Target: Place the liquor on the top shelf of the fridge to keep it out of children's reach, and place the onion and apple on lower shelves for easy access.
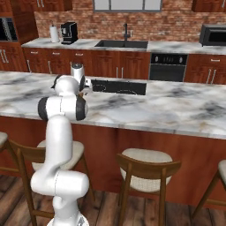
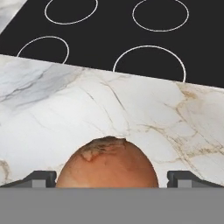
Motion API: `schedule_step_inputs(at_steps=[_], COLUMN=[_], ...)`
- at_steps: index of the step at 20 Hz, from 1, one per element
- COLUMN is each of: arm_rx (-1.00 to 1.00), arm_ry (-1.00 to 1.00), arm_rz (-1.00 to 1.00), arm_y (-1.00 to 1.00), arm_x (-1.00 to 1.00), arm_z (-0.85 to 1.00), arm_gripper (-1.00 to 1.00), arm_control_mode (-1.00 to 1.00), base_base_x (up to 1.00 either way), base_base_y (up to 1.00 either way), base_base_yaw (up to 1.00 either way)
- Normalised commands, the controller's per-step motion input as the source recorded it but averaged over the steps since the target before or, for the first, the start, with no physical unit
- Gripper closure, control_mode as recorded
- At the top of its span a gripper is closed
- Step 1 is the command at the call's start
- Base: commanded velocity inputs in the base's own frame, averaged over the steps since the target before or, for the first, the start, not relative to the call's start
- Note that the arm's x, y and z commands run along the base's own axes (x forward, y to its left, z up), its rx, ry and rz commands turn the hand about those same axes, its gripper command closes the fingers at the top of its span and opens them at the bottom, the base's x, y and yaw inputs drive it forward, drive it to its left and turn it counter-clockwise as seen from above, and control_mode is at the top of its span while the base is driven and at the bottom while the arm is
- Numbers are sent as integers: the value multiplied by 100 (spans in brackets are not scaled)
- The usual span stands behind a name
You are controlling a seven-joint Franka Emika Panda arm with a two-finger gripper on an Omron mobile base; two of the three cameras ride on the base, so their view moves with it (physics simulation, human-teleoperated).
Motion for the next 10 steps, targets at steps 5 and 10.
schedule_step_inputs(at_steps=[5, 10], arm_rx=[-1, -3], arm_ry=[9, 15], arm_rz=[0, 0], arm_y=[2, 0], arm_x=[2, 0], arm_z=[-17, -22], arm_gripper=[-100, -100], arm_control_mode=[-100, -100], base_base_x=[0, 0], base_base_y=[0, 0], base_base_yaw=[0, 0])
